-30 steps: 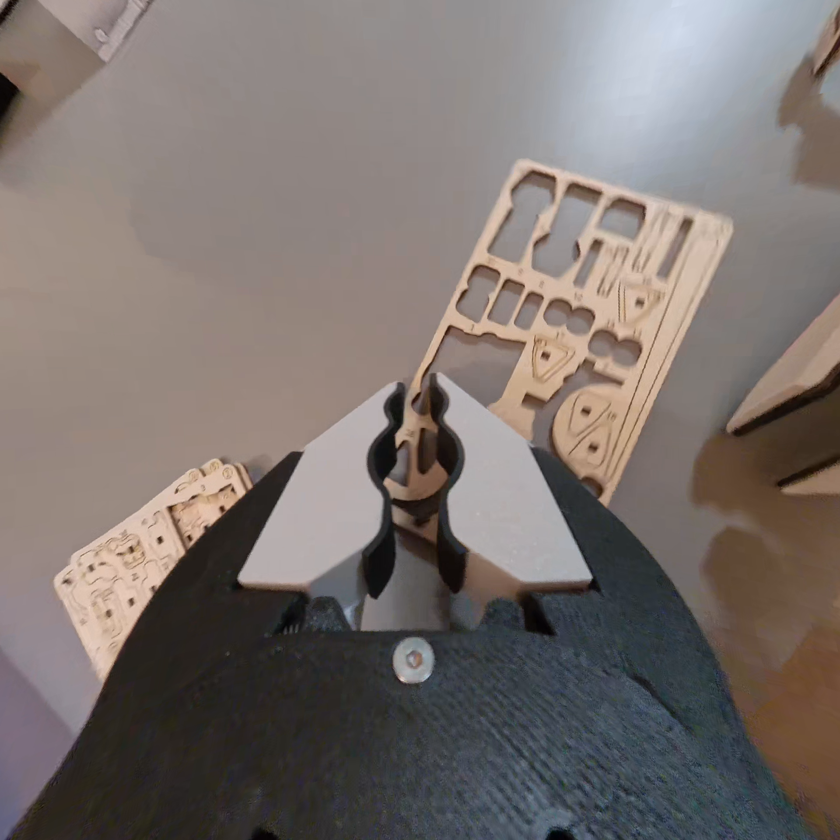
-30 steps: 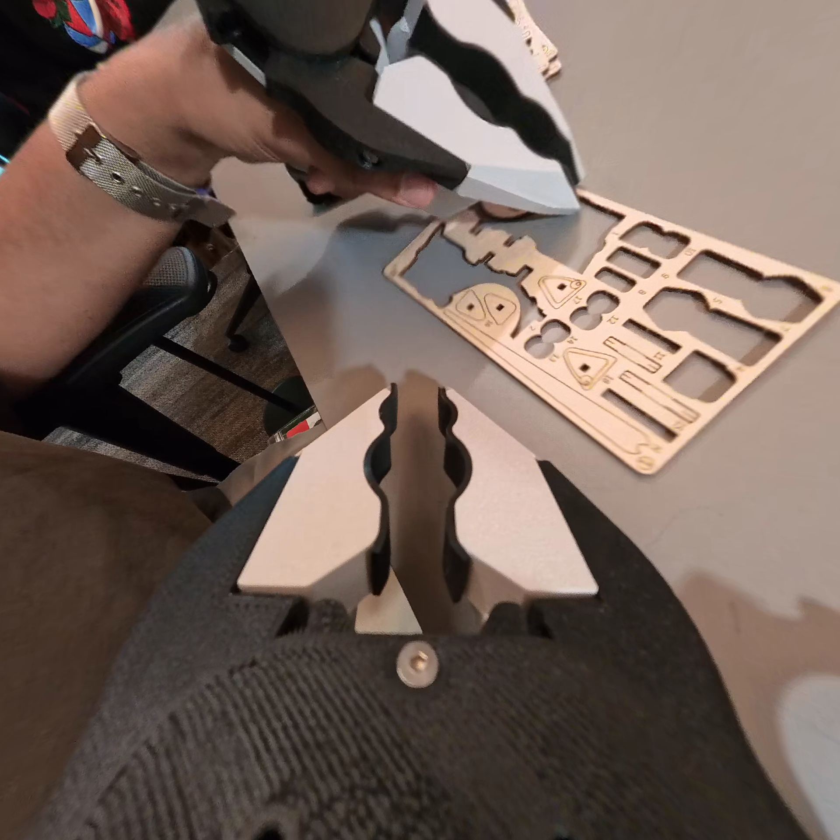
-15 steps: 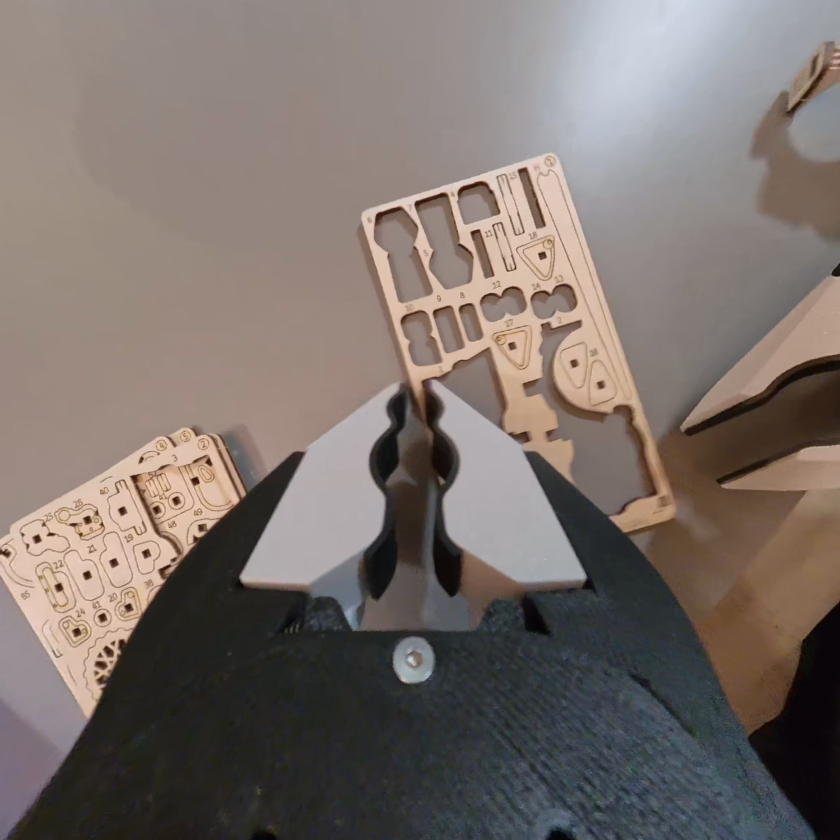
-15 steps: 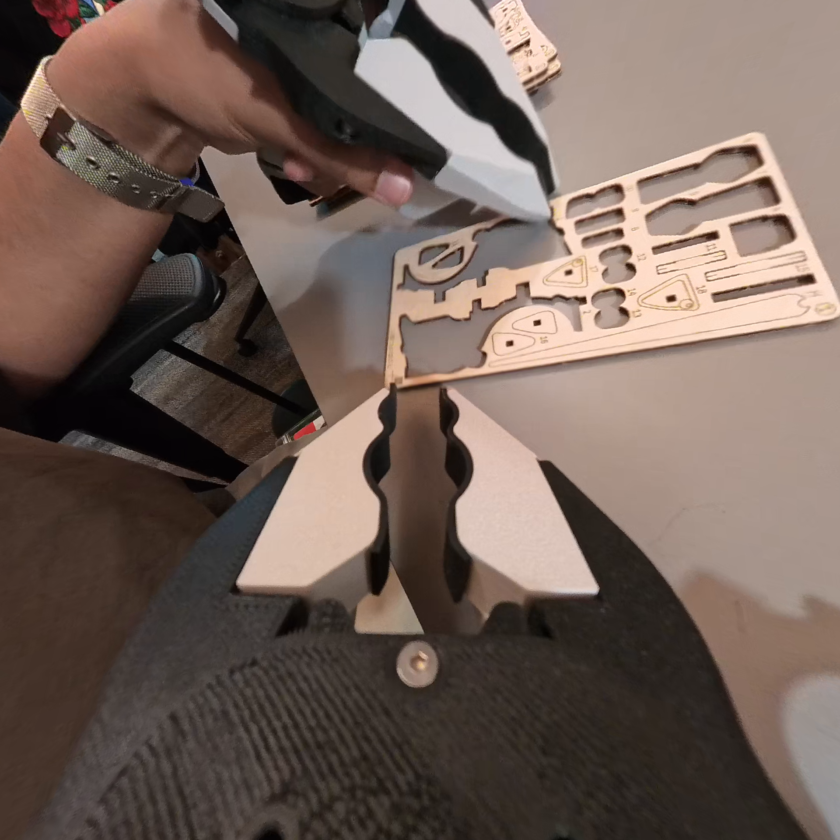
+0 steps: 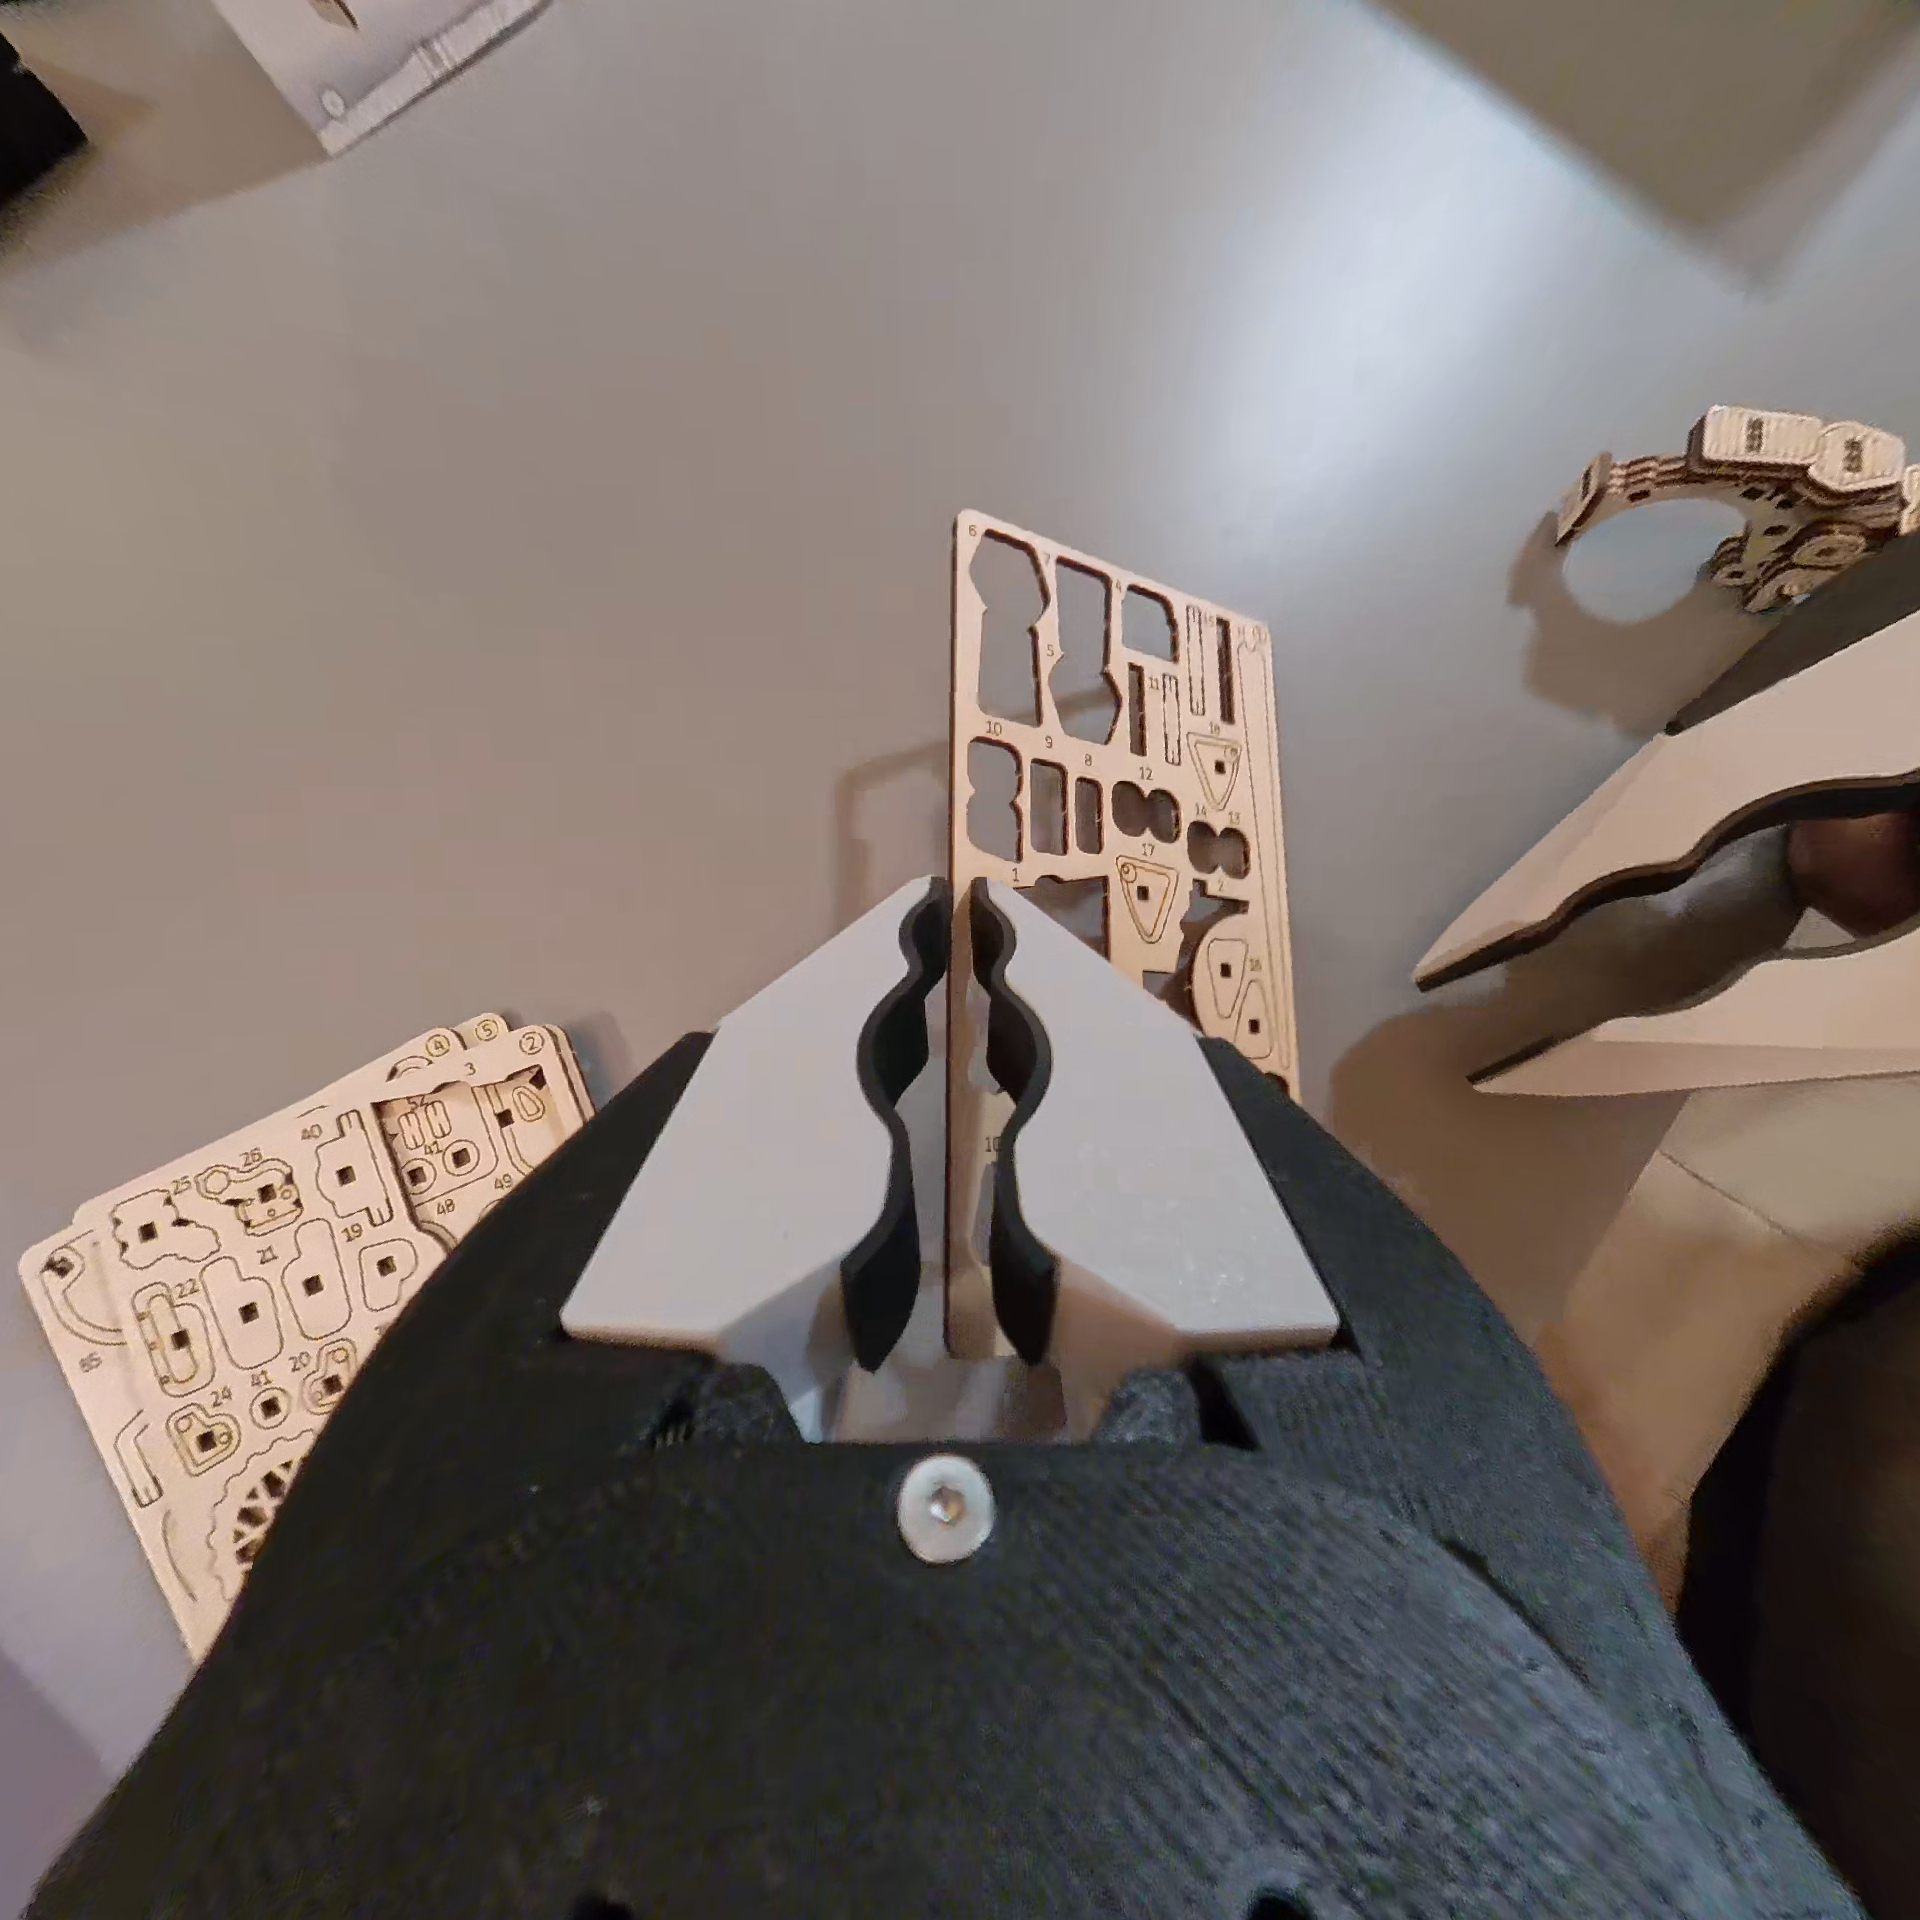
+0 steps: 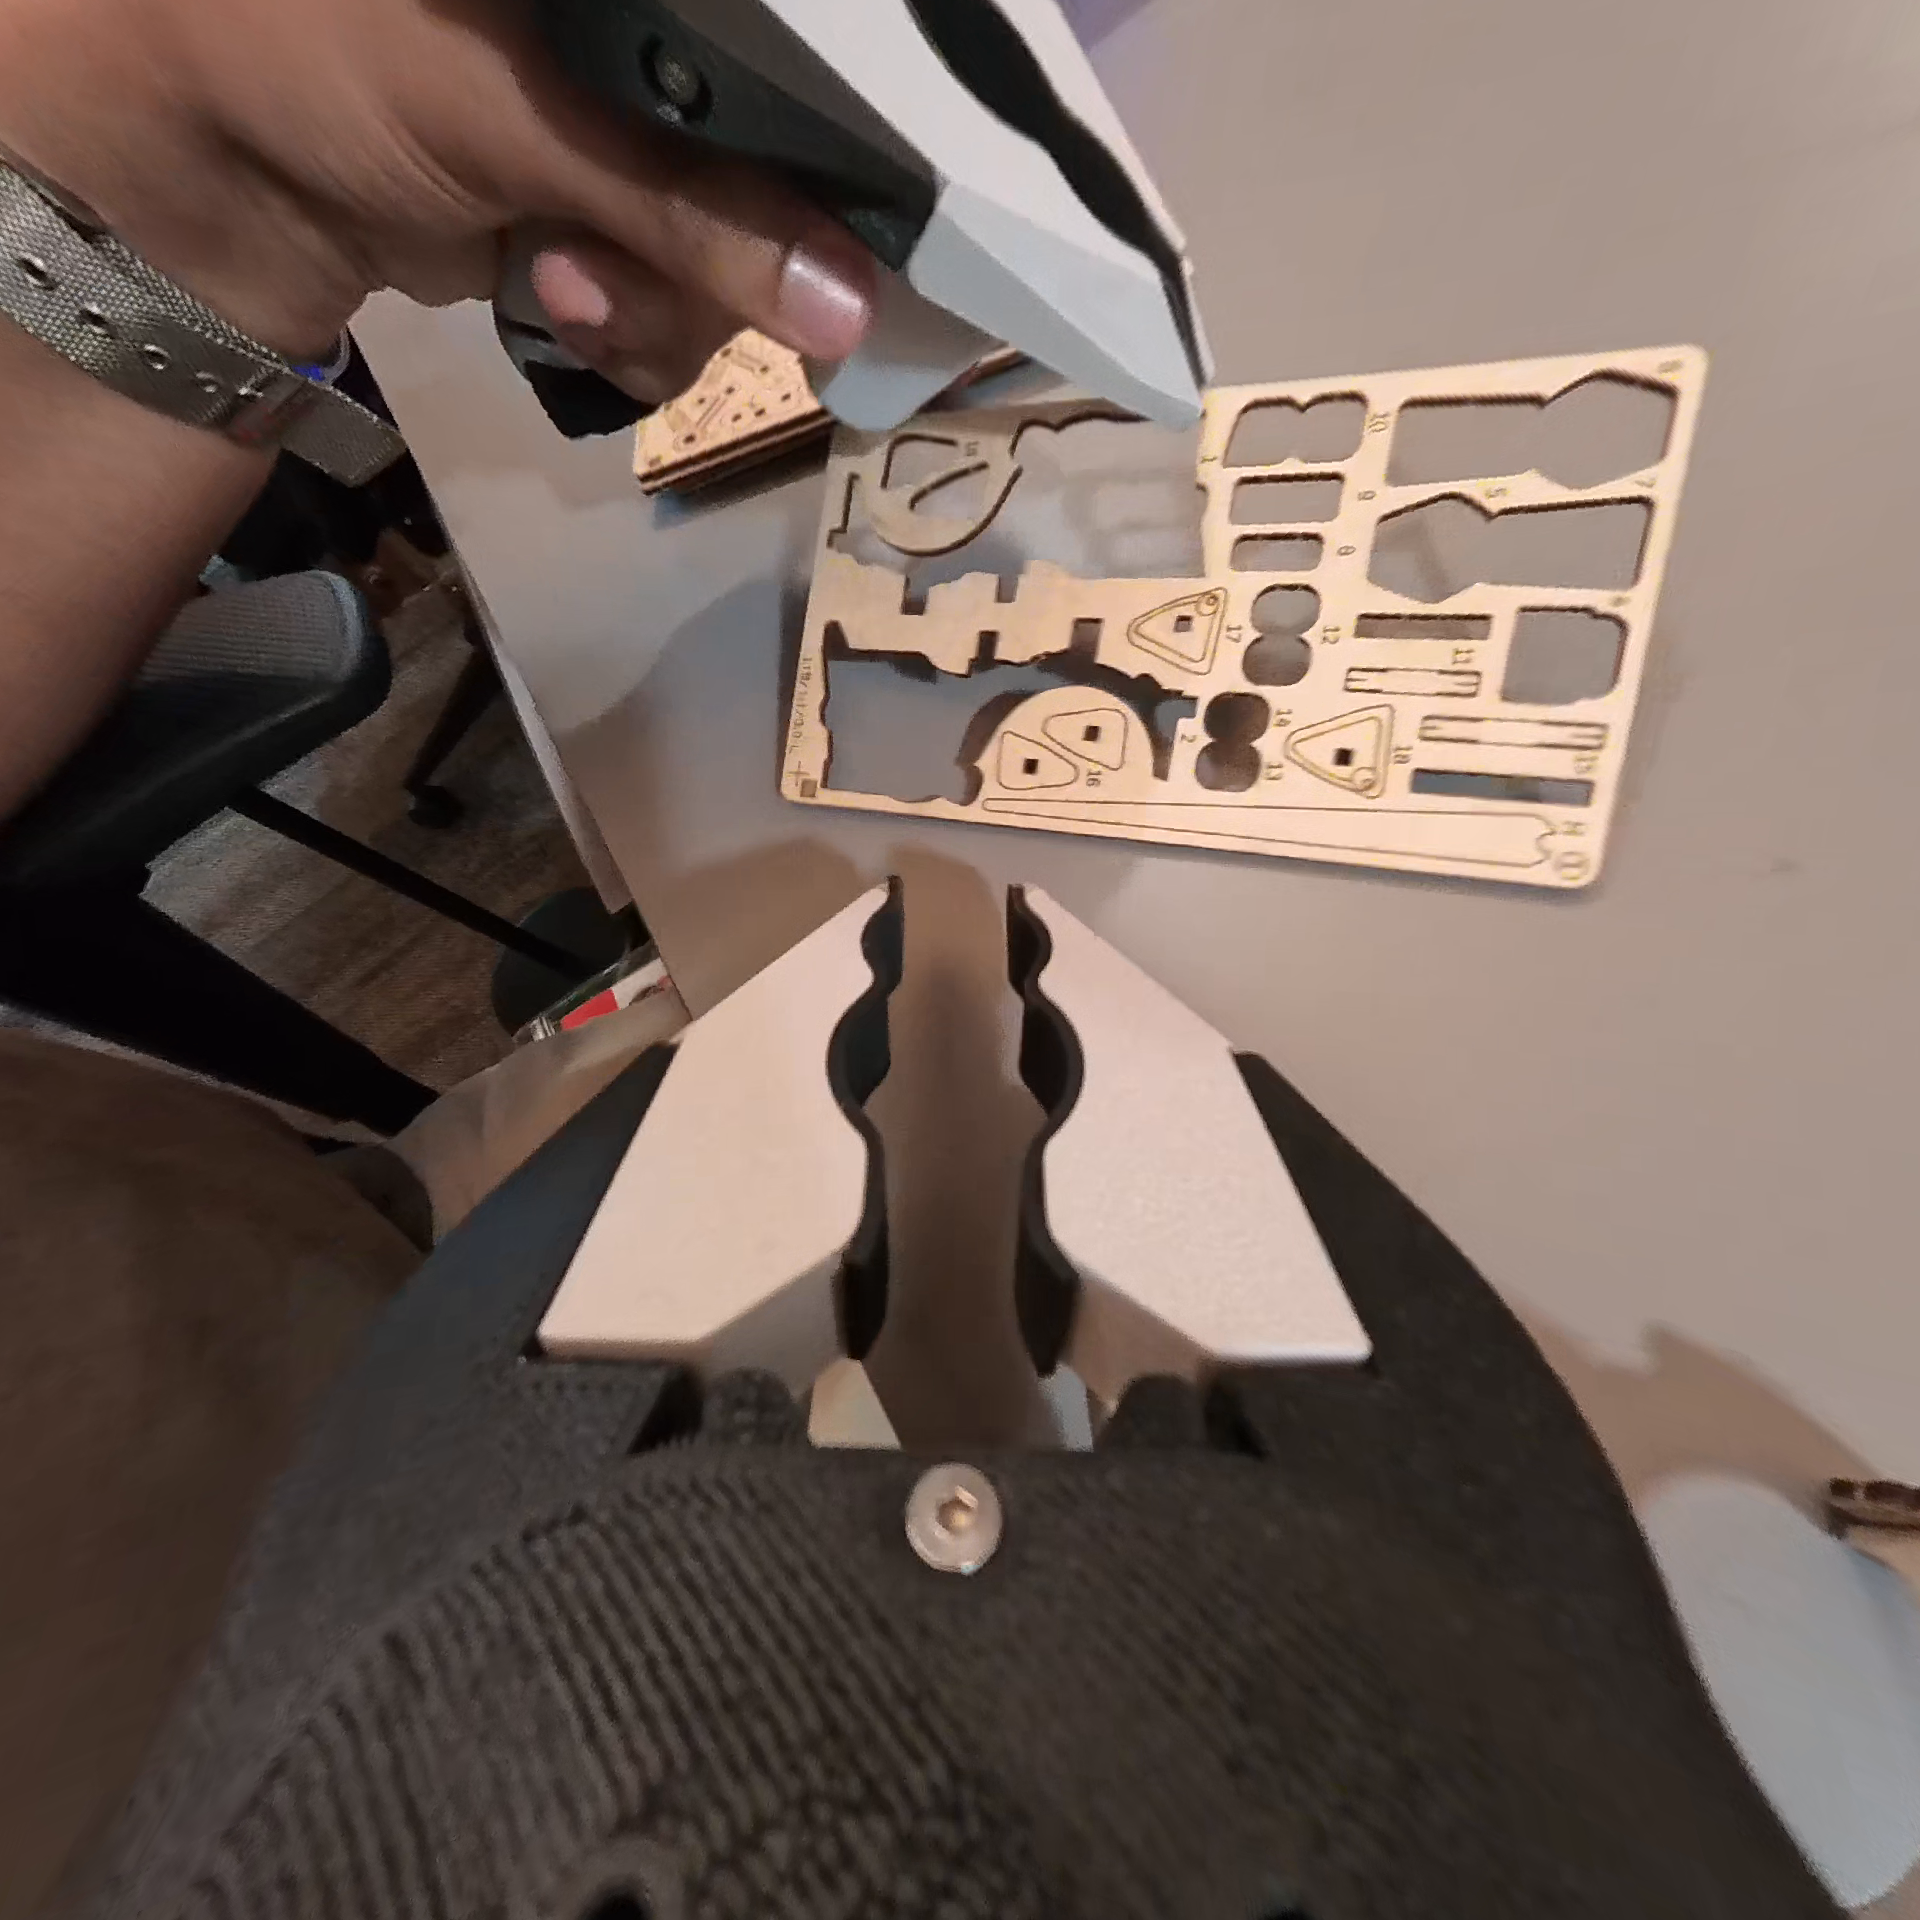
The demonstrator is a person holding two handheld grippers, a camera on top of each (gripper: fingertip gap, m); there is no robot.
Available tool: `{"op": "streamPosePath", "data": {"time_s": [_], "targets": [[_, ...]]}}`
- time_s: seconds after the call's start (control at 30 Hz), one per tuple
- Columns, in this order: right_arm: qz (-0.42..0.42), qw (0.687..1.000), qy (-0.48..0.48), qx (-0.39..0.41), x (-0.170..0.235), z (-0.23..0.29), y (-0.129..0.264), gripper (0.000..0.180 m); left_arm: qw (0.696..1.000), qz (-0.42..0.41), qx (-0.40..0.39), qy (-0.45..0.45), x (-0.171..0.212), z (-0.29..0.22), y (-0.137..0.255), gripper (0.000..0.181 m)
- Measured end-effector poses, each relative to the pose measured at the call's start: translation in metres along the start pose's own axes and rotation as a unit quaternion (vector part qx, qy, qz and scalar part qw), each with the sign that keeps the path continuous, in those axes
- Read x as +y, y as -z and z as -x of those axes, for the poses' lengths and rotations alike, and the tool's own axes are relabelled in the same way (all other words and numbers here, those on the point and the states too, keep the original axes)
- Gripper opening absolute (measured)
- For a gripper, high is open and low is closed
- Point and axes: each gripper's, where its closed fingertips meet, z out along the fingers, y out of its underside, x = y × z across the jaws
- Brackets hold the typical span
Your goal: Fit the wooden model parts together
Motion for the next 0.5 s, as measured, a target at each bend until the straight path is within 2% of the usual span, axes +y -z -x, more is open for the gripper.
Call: {"op": "streamPosePath", "data": {"time_s": [0.17, 0.33, 0.5], "targets": [[-0.037, 0.998, -0.026, 0.039, -0.012, -0.018, 0.009, 0.032, 0.999, -0.021, -0.017, -0.017, -0.012, 0.000, 0.012, 0.000], [-0.065, 0.994, -0.063, 0.063, -0.019, -0.032, 0.016, 0.053, 0.998, -0.031, -0.020, -0.047, -0.019, -0.008, 0.022, 0.001], [-0.145, 0.980, -0.044, 0.126, -0.048, -0.053, 0.039, 0.075, 0.994, -0.038, -0.016, -0.102, -0.021, -0.021, 0.032, 0.000]]}}
